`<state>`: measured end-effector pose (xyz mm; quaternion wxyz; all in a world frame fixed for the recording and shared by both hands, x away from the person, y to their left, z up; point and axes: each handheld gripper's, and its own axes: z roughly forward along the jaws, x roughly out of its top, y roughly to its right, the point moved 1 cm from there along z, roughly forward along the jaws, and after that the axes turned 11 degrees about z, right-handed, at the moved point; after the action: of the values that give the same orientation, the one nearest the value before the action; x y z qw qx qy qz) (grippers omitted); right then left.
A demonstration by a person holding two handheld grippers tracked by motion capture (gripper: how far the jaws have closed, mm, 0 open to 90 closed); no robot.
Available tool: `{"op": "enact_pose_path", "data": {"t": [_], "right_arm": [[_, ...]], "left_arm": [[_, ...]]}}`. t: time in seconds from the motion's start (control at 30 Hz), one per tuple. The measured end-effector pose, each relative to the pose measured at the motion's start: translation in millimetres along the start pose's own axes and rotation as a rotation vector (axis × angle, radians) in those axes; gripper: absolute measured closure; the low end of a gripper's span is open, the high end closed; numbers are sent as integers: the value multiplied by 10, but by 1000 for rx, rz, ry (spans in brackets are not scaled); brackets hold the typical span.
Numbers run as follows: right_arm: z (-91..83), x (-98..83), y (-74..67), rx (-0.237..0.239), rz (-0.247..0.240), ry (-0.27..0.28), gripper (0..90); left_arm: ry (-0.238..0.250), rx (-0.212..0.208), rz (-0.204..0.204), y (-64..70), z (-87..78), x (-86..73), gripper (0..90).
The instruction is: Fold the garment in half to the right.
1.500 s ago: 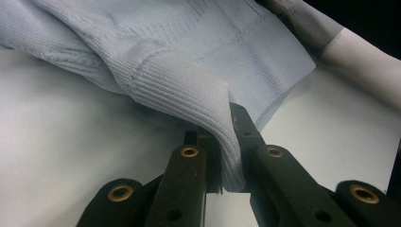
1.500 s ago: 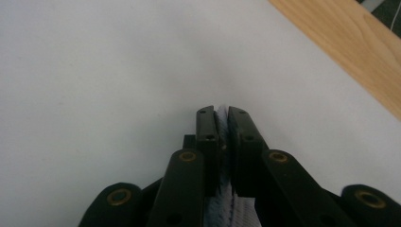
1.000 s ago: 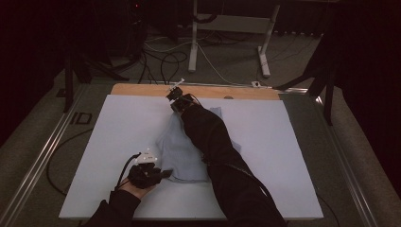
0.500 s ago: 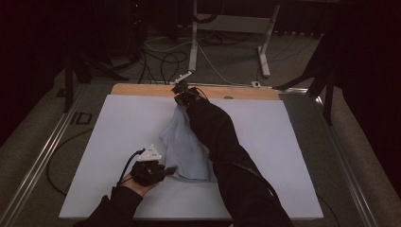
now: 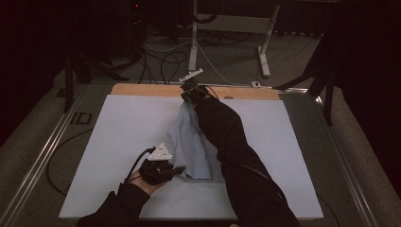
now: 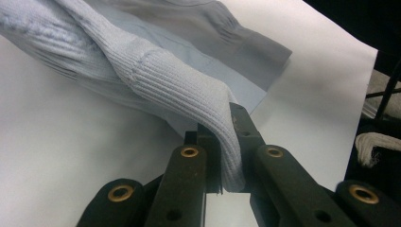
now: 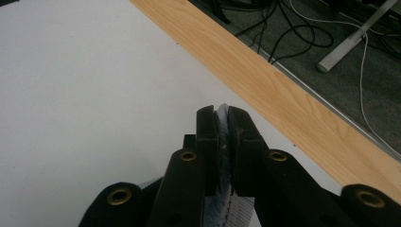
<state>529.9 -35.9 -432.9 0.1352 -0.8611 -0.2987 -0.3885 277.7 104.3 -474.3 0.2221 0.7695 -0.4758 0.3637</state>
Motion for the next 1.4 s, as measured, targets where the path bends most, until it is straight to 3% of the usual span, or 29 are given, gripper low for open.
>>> {"op": "enact_pose_path", "data": {"t": [0.3,0.83,1.03,1.17,1.4], "right_arm": [[-146,-59,148,5,37,25,847],[-314,-277,498,-1,77,30,846],[-305,-384,603,-7,82,19,845],[-289,-454,665,16,94,21,845],[-227,-517,723,4,92,1,845]], "left_arm": [[-11,-12,47,64,63,141,872],[-39,-61,110,186,419,444,872],[-57,-77,128,221,562,512,872],[-60,-80,126,248,669,542,872],[-76,-86,136,296,830,594,872]]}}
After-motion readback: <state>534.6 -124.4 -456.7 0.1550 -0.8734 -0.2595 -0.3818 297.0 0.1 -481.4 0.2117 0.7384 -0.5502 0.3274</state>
